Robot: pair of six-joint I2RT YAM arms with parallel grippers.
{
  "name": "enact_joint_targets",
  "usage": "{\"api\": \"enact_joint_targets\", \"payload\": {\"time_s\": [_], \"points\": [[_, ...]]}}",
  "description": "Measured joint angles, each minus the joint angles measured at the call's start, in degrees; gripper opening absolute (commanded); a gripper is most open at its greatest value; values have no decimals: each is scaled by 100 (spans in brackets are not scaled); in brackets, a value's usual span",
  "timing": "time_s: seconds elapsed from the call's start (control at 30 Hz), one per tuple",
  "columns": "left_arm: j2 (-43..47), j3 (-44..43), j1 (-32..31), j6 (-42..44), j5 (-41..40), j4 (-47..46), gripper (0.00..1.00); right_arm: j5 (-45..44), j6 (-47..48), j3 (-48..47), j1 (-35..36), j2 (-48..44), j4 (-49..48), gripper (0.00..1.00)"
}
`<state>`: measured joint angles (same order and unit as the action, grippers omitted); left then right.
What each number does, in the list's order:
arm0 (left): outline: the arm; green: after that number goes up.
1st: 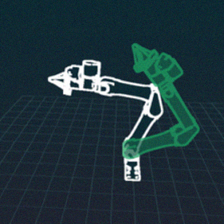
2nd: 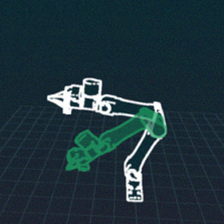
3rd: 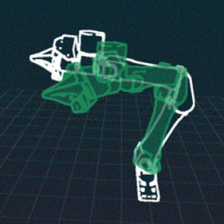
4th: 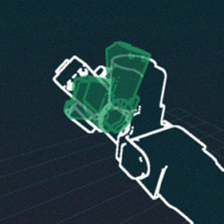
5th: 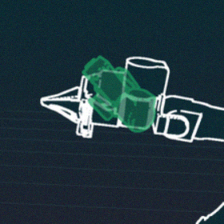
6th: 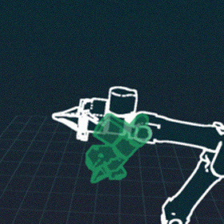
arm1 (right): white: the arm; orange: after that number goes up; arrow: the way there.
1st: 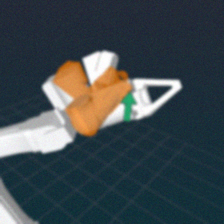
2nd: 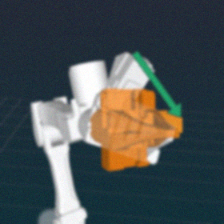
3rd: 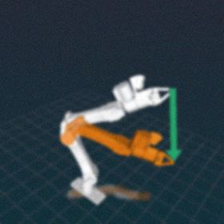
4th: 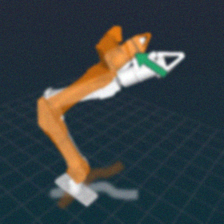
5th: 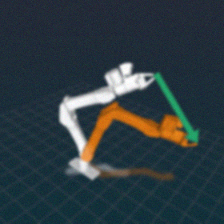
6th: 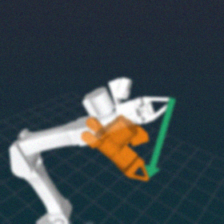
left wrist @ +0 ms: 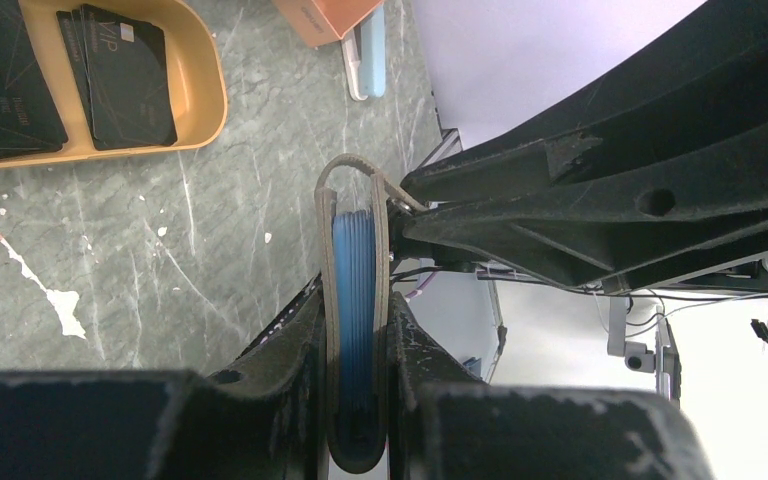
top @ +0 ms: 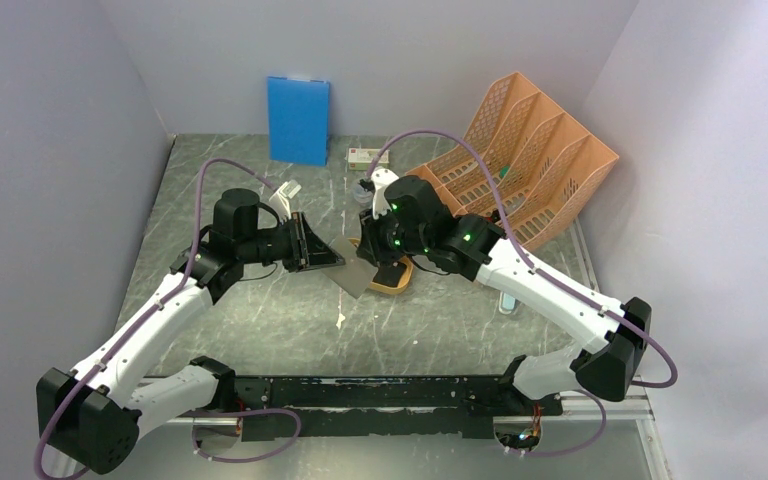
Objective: Put the credit cards into the card holder
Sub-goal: Close the card holder.
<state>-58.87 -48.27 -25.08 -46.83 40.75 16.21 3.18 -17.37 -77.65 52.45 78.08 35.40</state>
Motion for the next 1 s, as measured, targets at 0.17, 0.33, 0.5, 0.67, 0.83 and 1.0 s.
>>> {"api": "enact_joint_targets", "payload": {"time_s": [0.17, 0.33, 0.5, 0.67, 0.83, 1.0], "points": [[0, 2, 0, 0, 0, 0, 5, -2, -20, 9, -22, -2, -4, 2], [0, 2, 0, 0, 0, 0, 5, 70, 24, 50, -125, -66, -37, 0], [0, -7, 0, -9, 0, -2, 5, 306, 190, 125, -227, -201, -44, 0], [-24, -116, 0, -9, 2, -7, 5, 439, 431, 127, -229, -214, -46, 0], [-103, -184, 0, -7, 33, -4, 5, 527, 636, 127, -229, -195, -44, 0], [-190, -184, 0, -4, 59, 4, 5, 664, 728, 127, -232, -87, -42, 0]]}}
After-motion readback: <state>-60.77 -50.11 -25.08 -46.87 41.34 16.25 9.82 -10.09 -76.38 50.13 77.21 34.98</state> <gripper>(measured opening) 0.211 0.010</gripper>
